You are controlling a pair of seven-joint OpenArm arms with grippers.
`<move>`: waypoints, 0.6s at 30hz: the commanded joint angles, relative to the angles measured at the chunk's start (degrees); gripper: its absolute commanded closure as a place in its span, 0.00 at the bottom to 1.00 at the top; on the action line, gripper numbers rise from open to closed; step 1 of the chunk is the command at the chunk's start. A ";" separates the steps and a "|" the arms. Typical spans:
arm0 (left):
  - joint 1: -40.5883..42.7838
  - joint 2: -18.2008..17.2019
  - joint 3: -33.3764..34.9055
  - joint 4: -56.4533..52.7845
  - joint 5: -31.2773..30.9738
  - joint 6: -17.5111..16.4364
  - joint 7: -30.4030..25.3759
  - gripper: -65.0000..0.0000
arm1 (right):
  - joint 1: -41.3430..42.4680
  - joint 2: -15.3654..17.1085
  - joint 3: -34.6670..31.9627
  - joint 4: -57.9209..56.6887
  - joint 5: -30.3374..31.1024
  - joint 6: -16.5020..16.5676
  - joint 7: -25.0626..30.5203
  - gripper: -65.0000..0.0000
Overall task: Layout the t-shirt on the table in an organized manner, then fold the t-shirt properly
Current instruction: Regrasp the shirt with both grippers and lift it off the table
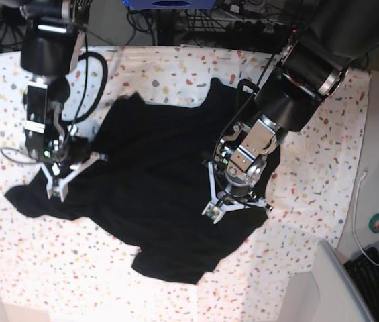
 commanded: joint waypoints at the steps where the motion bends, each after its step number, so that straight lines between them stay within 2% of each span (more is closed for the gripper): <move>1: 0.99 -1.56 0.58 1.27 -0.76 -0.39 3.43 1.00 | 2.42 0.81 0.14 -3.33 -1.15 -0.41 0.46 1.00; 4: 6.00 -4.72 2.16 8.57 -0.76 -0.39 10.20 1.00 | 9.80 2.31 0.14 -13.18 -1.23 -0.41 2.92 1.00; 7: 12.68 -7.89 2.16 19.82 -0.76 -0.39 16.44 1.00 | 16.22 2.48 0.05 -21.97 -1.41 -0.32 6.35 1.00; 10: 19.28 -8.94 1.99 32.57 -0.76 -0.39 21.72 1.00 | 21.41 2.04 -0.04 -28.56 -1.50 -0.32 9.86 1.00; 13: 23.41 -8.24 2.25 40.92 -0.76 -0.39 24.97 1.00 | 24.48 0.20 -3.99 -31.55 -1.41 2.76 12.59 1.00; 15: 24.46 -5.51 2.16 43.38 -0.85 -0.39 25.50 1.00 | 24.92 -1.12 -8.74 -31.55 -1.32 4.87 14.26 1.00; 18: 23.23 -1.82 1.81 43.82 -0.76 -0.39 25.67 1.00 | 26.33 -2.00 -13.84 -31.46 -1.23 5.75 16.02 1.00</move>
